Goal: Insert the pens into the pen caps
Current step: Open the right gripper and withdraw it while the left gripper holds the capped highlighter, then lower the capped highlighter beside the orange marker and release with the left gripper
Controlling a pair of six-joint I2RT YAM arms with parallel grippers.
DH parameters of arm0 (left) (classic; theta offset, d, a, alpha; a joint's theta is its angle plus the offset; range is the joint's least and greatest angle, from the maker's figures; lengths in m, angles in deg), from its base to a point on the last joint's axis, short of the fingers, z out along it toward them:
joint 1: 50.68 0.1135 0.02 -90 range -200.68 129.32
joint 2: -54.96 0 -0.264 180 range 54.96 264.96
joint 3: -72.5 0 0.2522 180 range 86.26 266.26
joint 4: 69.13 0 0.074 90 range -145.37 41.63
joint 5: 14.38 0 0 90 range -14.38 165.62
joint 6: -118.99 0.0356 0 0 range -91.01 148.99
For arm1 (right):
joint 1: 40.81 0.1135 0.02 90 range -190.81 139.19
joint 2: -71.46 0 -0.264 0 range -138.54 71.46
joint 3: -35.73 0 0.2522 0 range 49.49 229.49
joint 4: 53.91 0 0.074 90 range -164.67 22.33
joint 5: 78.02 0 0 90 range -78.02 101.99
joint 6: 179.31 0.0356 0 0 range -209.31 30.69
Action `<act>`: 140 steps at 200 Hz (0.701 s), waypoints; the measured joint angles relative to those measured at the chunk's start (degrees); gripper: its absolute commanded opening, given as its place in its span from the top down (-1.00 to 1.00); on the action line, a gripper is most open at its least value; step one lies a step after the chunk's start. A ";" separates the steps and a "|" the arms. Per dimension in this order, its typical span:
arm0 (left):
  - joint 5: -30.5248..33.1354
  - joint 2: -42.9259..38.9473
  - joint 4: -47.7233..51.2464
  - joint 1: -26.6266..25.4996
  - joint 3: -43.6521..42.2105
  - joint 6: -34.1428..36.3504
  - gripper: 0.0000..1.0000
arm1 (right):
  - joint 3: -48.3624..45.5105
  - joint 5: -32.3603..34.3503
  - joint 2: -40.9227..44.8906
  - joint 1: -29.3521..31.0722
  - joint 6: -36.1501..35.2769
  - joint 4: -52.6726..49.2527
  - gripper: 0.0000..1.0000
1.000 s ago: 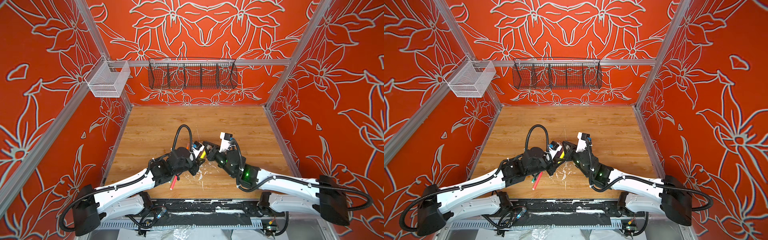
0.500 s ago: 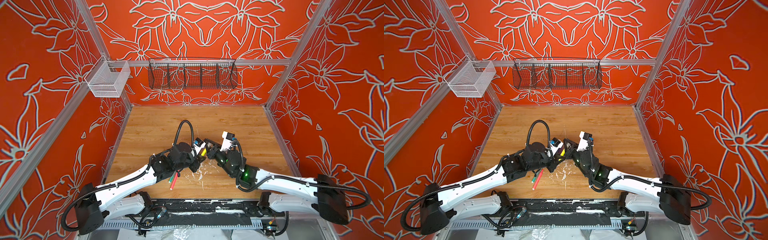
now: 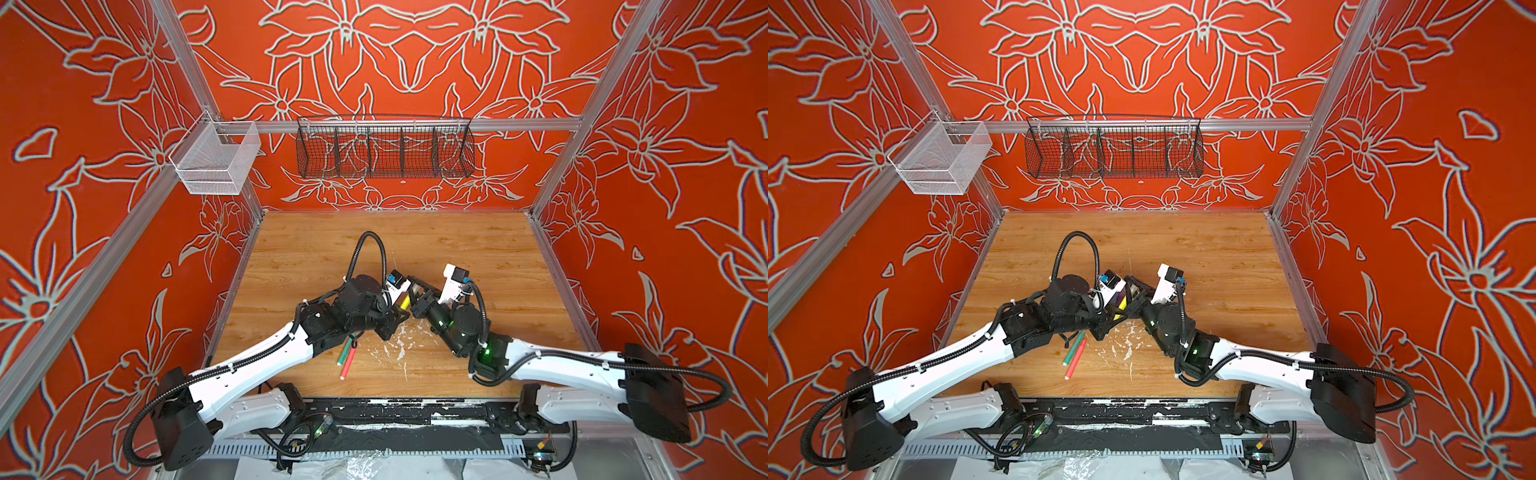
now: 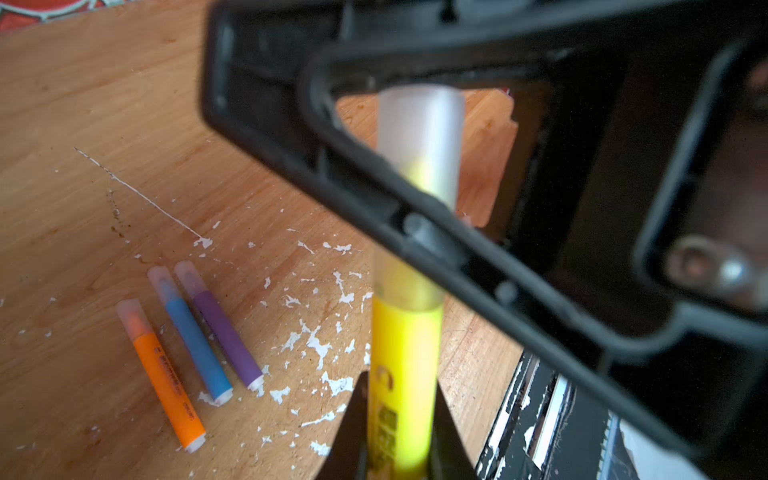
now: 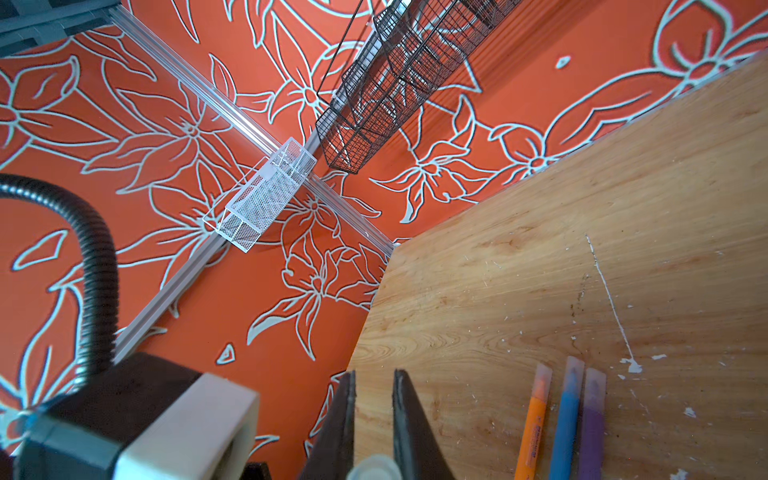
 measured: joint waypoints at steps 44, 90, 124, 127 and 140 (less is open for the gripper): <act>-5.70 -3.37 -3.34 1.20 -3.91 -0.13 1.00 | 1.92 0.59 2.51 1.75 -1.51 -5.95 0.49; 2.03 -11.34 -19.26 6.84 -12.52 -5.88 1.00 | 2.56 -6.75 8.09 1.31 -6.19 -24.44 -0.43; 3.02 -12.79 -19.12 6.78 -19.17 -9.16 1.00 | 2.56 -6.56 16.04 -5.03 -8.98 -34.45 -0.90; 3.30 -12.66 -18.86 6.78 -19.52 -9.42 1.00 | 2.56 -6.19 16.98 -5.33 -8.81 -35.10 -0.92; 5.01 -11.98 -17.14 6.78 -20.44 -10.36 1.00 | 2.56 -4.70 20.65 -6.58 -10.19 -38.12 -0.95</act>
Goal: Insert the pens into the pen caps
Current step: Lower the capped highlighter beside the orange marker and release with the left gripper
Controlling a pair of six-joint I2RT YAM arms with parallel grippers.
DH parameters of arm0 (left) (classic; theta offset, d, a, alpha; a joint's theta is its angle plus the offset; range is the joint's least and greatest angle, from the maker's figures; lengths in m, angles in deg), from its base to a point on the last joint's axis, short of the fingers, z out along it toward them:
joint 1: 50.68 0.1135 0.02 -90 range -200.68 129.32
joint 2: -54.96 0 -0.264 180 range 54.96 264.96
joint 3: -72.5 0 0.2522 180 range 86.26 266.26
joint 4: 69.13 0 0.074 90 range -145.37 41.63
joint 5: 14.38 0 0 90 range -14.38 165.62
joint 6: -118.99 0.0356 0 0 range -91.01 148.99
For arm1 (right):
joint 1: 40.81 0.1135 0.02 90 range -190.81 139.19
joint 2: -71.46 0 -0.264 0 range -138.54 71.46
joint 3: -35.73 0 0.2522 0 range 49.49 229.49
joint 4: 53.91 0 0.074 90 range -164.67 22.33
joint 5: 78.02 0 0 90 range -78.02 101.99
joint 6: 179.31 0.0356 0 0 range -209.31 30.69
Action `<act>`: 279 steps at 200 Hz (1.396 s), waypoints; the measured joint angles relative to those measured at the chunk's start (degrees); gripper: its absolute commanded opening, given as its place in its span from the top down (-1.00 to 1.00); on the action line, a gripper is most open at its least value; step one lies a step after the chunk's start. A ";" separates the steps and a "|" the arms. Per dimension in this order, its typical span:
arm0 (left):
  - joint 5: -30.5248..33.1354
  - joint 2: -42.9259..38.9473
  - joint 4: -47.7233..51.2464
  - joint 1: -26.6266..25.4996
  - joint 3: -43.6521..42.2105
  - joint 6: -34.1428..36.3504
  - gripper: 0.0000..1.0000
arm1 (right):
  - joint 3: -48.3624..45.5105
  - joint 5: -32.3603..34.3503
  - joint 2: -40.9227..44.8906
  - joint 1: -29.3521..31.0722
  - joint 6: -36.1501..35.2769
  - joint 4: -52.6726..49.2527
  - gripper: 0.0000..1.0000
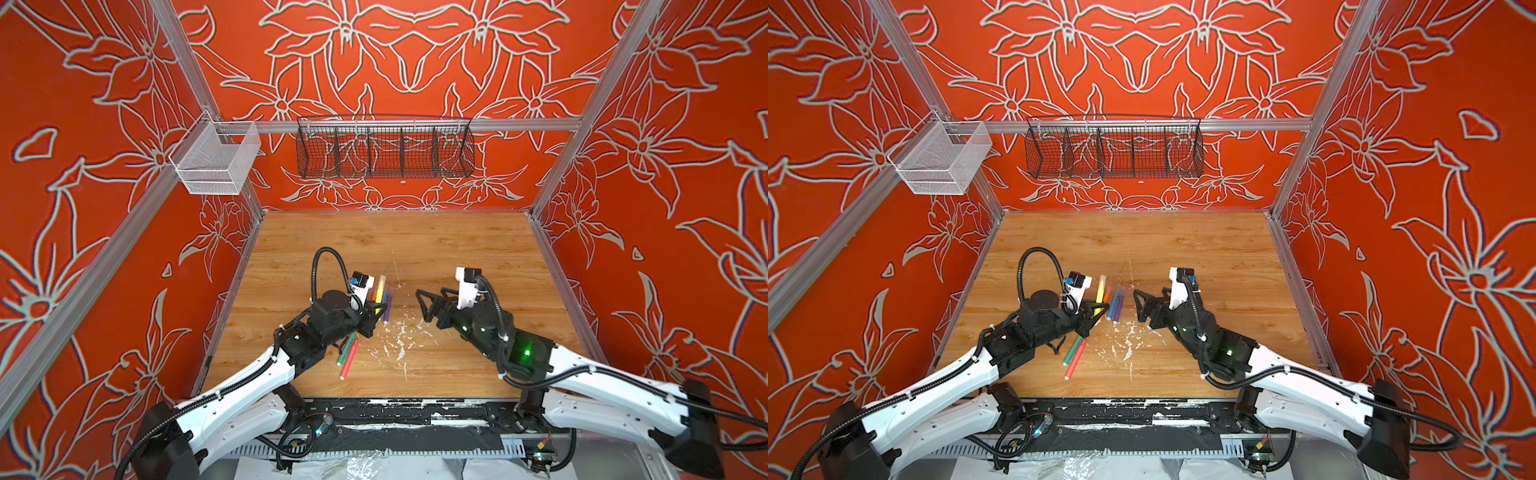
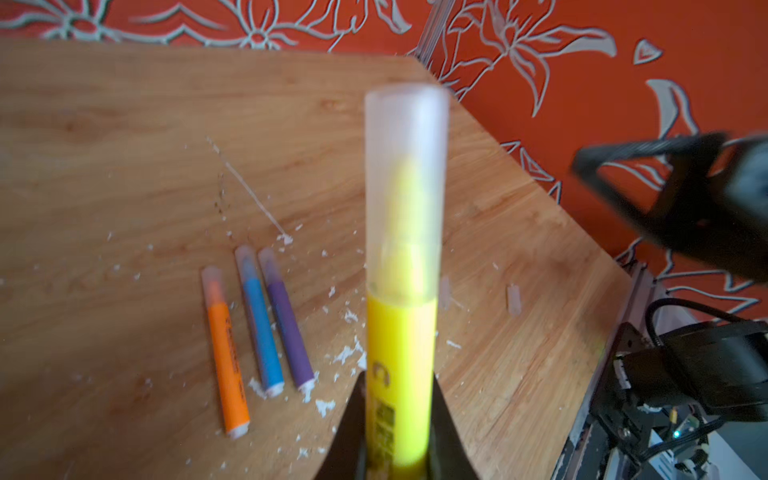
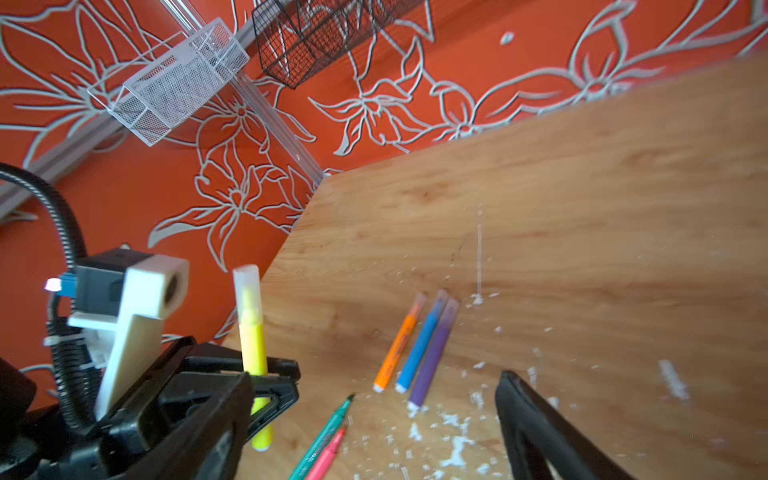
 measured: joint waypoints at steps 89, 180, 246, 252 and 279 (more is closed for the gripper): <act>9.09 23.87 6.16 6.45 10.27 -2.47 1.00 | -3.93 7.74 5.31 -16.35 -4.79 -13.33 -0.95; 14.75 34.51 10.12 8.44 15.89 -4.83 1.00 | -10.32 8.13 -3.76 -36.15 -8.13 -10.38 -0.92; 15.06 40.92 11.02 8.76 17.49 -4.83 0.82 | -11.61 7.69 -3.93 -37.27 -9.03 -7.21 -0.93; 14.91 41.11 11.02 8.76 17.62 -4.83 0.77 | -11.76 7.65 -3.80 -37.27 -9.03 -7.13 -0.93; 14.14 41.81 11.10 8.76 18.51 -4.90 0.43 | -12.28 7.45 -3.19 -37.27 -9.05 -6.97 -0.93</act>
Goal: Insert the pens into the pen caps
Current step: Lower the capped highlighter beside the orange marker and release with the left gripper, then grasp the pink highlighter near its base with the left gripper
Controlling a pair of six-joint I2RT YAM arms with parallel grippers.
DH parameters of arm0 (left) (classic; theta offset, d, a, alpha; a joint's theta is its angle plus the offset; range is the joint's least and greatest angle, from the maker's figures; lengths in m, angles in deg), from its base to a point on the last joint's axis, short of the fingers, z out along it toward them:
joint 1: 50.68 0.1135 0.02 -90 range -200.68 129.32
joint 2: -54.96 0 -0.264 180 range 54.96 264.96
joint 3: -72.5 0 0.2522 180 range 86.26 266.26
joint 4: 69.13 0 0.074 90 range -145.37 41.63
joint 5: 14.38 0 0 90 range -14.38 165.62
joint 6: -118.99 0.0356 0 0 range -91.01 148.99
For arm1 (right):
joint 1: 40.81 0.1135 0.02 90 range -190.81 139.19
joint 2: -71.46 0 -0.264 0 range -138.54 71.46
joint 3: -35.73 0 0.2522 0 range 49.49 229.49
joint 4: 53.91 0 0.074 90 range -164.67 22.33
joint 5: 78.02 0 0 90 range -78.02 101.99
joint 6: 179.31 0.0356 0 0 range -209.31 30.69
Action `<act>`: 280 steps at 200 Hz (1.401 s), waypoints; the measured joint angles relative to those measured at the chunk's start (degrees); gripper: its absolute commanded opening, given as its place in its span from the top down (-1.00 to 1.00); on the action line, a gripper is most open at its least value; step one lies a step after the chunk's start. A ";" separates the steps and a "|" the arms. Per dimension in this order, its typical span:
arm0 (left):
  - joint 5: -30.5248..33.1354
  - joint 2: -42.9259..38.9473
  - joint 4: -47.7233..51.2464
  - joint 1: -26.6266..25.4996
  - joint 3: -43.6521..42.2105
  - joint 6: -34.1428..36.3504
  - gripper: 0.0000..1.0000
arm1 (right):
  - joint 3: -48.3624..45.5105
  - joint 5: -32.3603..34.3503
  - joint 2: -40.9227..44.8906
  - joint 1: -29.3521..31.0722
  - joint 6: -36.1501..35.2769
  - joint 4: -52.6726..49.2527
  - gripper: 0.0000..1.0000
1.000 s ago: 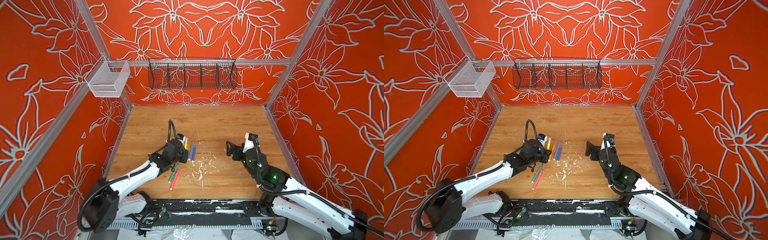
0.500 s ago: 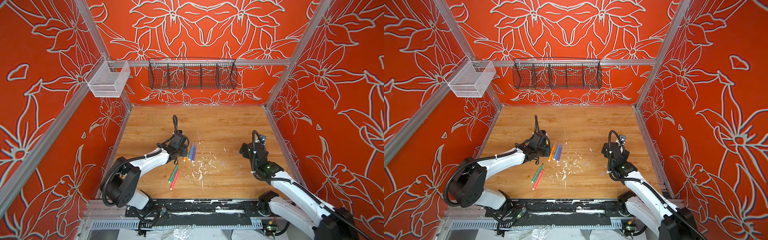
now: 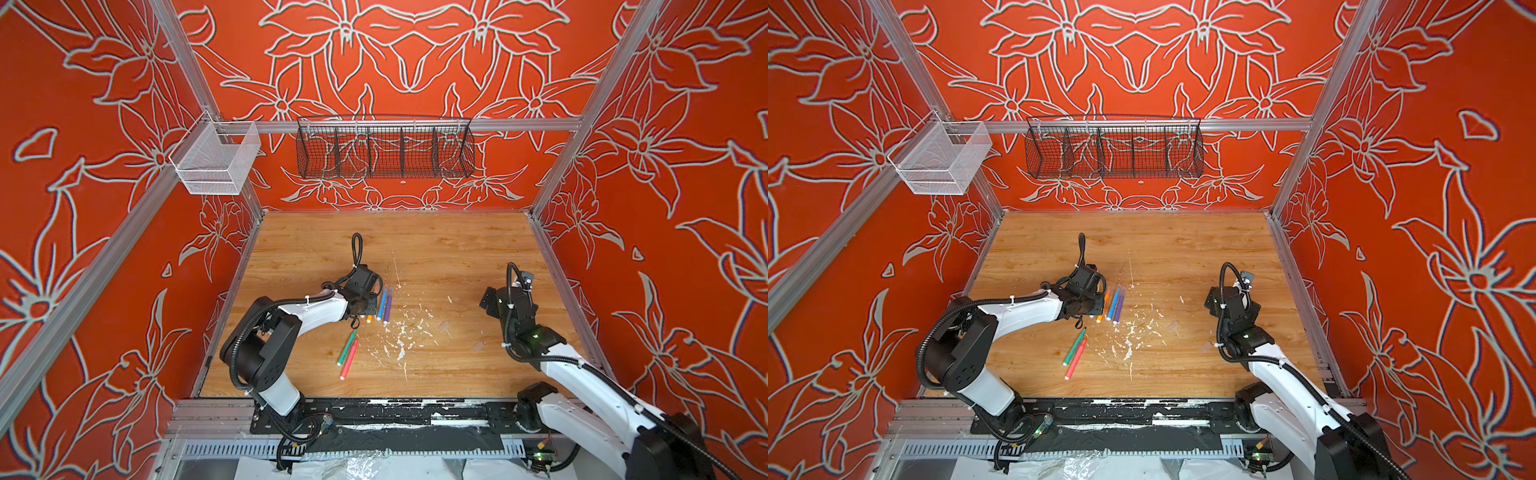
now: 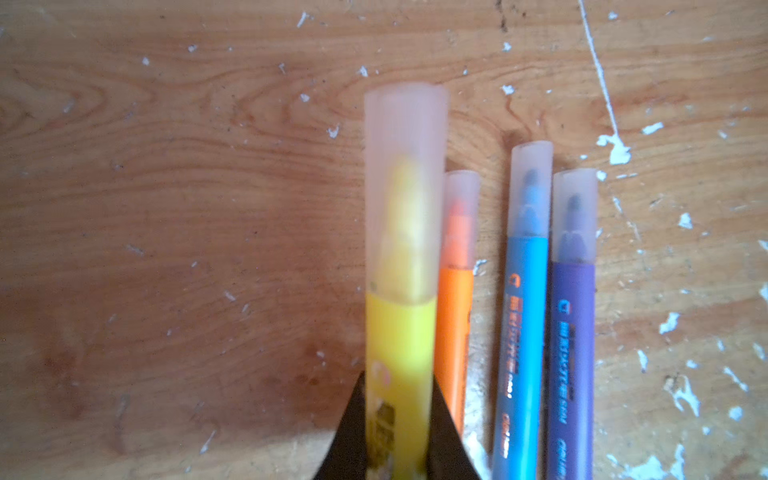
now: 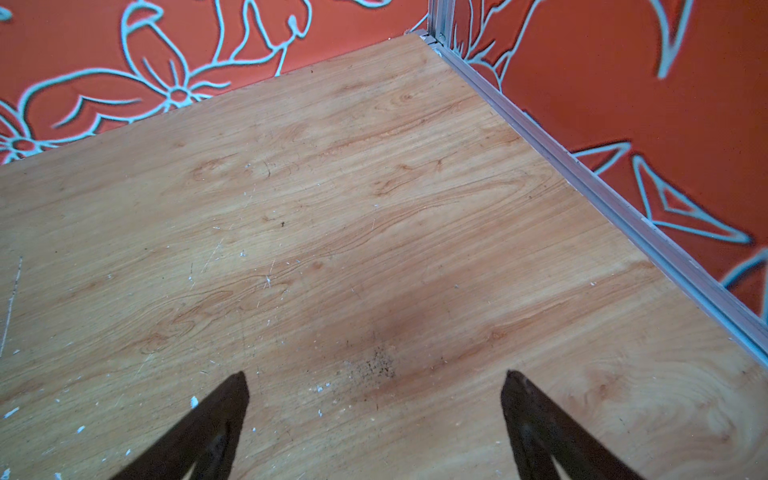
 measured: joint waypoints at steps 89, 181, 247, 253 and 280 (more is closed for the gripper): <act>1.66 -8.81 11.34 -1.97 1.62 -0.09 0.23 | -0.26 -1.18 0.22 0.00 -0.24 0.87 -0.92; 6.80 -36.00 26.25 -21.05 -14.91 -13.09 0.34 | -0.90 -2.78 0.98 -0.02 -0.81 1.33 -0.90; 4.44 -37.33 30.40 -27.52 -17.59 -21.07 0.40 | -3.04 -3.32 4.55 -0.02 -0.87 1.33 -0.90; 4.44 -36.65 30.45 -27.65 -17.62 -21.77 0.40 | -3.19 -3.37 4.94 -0.02 -0.87 1.33 -0.90; 4.57 -33.92 30.69 -27.82 -18.05 -24.39 0.40 | -3.56 -3.45 5.77 -0.02 -0.90 1.33 -0.90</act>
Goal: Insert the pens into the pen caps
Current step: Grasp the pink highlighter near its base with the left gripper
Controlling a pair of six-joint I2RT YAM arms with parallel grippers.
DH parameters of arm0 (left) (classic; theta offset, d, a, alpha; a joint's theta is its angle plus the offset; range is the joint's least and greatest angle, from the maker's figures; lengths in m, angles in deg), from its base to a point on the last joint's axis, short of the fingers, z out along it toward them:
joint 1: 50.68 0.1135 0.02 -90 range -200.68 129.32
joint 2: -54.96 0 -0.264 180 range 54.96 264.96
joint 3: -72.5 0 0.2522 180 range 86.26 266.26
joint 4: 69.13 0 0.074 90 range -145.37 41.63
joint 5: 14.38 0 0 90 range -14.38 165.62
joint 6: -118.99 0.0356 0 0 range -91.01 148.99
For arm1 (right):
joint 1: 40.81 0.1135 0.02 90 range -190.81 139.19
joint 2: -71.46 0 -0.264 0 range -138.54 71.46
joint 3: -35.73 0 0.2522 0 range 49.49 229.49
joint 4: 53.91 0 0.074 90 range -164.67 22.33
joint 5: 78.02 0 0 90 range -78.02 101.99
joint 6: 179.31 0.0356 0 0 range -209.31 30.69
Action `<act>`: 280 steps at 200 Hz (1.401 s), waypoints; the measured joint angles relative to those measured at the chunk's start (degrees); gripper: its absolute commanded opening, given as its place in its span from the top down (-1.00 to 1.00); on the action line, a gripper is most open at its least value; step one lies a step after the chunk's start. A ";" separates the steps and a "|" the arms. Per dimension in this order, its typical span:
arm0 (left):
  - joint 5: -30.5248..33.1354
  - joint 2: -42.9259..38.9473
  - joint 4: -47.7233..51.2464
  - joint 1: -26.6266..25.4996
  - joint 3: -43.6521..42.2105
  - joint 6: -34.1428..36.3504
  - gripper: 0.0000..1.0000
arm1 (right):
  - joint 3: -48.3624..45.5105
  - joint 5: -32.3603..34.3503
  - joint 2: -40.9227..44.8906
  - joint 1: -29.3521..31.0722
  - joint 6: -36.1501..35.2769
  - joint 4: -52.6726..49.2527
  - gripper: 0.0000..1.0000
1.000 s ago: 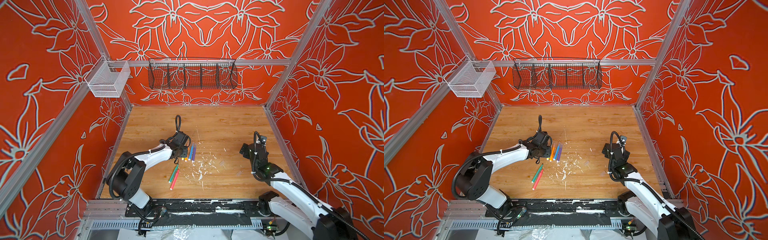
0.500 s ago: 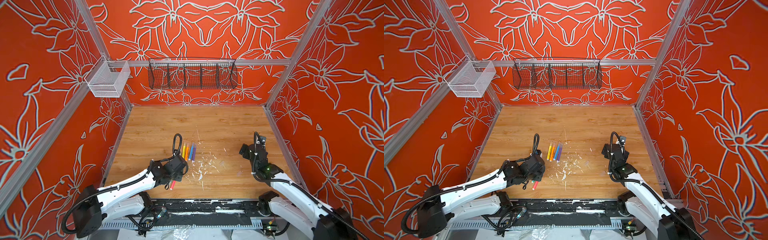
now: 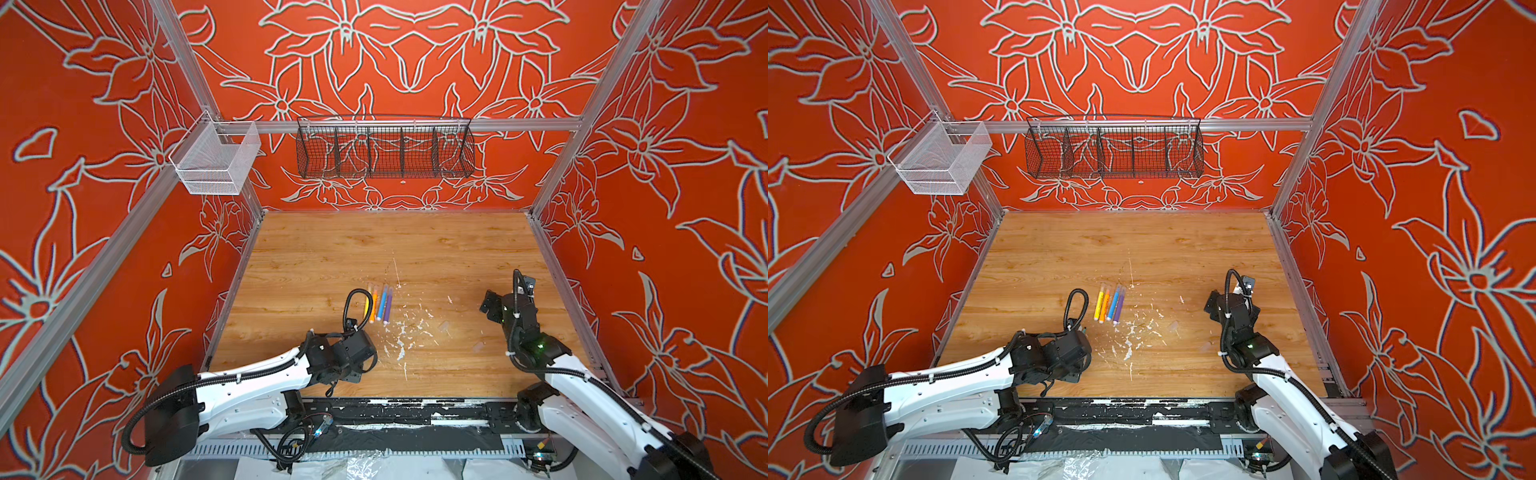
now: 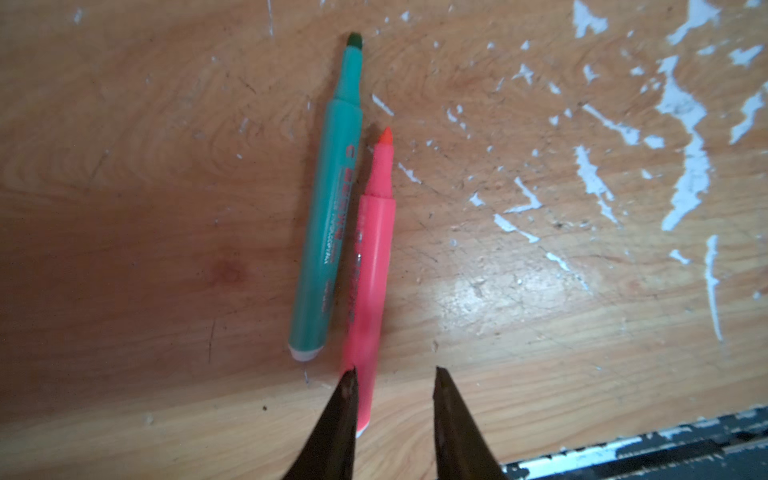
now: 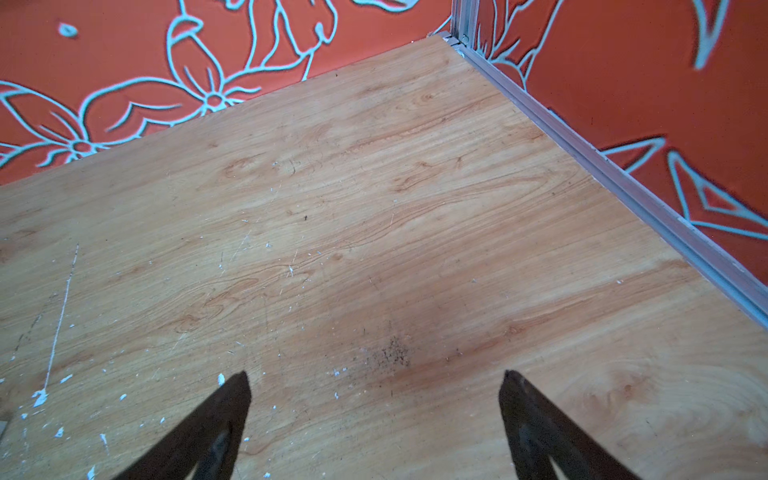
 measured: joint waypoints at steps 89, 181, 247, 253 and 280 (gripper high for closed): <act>-1.22 5.79 -3.89 -0.07 -2.36 -3.93 0.42 | 0.00 -0.42 -0.61 0.00 -0.37 0.39 -0.90; 0.22 10.60 -8.85 -0.39 -0.57 -4.22 0.64 | 0.00 -0.46 -0.50 -0.04 -0.39 0.42 -0.90; 1.31 13.64 -12.00 -0.44 0.87 -4.15 0.88 | -0.02 -0.48 -0.17 -0.09 -0.42 0.44 -0.90; 1.29 13.57 -12.02 -0.44 0.85 -4.13 0.88 | -0.02 -0.48 -0.17 -0.09 -0.42 0.44 -0.90; 1.25 12.72 -12.50 -0.44 0.31 -3.41 0.91 | -0.07 -0.48 0.15 -0.15 -0.35 0.28 -0.87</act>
